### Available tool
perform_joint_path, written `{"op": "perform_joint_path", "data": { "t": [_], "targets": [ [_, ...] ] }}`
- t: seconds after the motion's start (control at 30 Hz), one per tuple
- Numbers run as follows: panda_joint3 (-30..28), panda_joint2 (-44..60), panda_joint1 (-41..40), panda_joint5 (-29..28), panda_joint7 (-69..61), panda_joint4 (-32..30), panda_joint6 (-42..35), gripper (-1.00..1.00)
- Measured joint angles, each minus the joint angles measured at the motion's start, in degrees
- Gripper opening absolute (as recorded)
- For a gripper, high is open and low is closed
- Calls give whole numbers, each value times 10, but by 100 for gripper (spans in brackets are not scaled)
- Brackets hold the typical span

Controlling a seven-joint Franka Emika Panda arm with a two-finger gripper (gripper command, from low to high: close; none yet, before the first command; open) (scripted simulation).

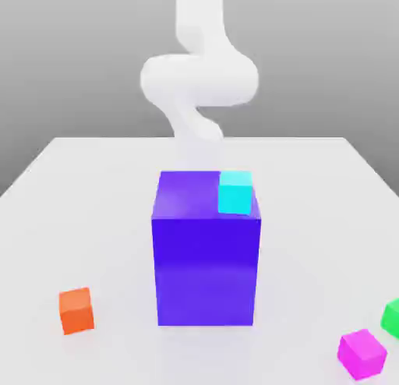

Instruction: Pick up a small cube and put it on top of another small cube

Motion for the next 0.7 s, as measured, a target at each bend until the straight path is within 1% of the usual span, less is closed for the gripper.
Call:
{"op": "perform_joint_path", "data": {
  "t": [0.4, 0.57, 0.7],
  "targets": [
    [103, 252, -3, -72, 85, -3, 73, 0],
    [131, 357, 13, -107, 123, -4, 102, 0],
    [141, 439, 39, -128, 149, -6, 126, 0]
  ]
}}
